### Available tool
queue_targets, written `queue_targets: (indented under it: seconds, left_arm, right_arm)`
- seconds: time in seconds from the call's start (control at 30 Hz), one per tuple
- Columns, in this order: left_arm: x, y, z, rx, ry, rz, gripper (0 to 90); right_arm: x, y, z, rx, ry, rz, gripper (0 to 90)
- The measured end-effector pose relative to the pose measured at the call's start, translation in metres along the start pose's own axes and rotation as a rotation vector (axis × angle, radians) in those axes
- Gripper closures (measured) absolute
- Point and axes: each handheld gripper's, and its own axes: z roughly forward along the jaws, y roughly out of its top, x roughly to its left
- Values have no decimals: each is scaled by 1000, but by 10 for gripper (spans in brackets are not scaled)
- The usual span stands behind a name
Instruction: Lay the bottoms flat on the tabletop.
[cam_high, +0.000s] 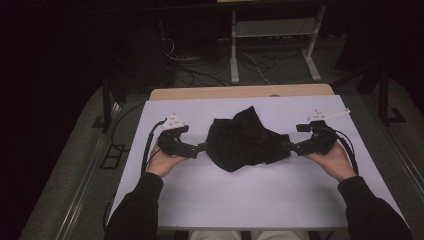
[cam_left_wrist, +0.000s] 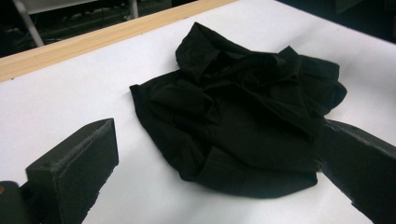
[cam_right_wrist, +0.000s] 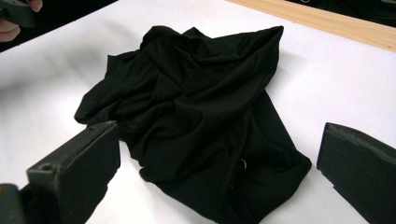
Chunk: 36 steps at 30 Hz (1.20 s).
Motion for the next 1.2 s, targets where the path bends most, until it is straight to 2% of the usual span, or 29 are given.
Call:
queue_targets:
  seconds: [0.23, 0.3, 0.43, 0.57, 0.87, 1.1, 1.2]
  left_arm:
    - [3, 5, 10, 6, 3, -1, 0]
    - [4, 7, 17, 26, -15, 2, 0]
    - [4, 8, 25, 28, -17, 10, 0]
    - [5, 11, 34, 30, -15, 17, 0]
    - [10, 13, 53, 38, -8, 23, 0]
    - [16, 10, 74, 75, -14, 17, 0]
    - [16, 6, 88, 92, -23, 3, 0]
  right_arm:
    - [-1, 9, 14, -5, 21, 3, 11]
    - [0, 13, 19, -11, 40, 0, 29]
    - [1, 17, 28, -20, 52, 3, 30]
    - [3, 22, 44, -24, 70, 5, 34]
    - [8, 33, 63, -21, 94, -6, 45]
    - [11, 38, 76, -1, 104, -14, 62]
    - [14, 40, 87, 9, 118, -21, 101]
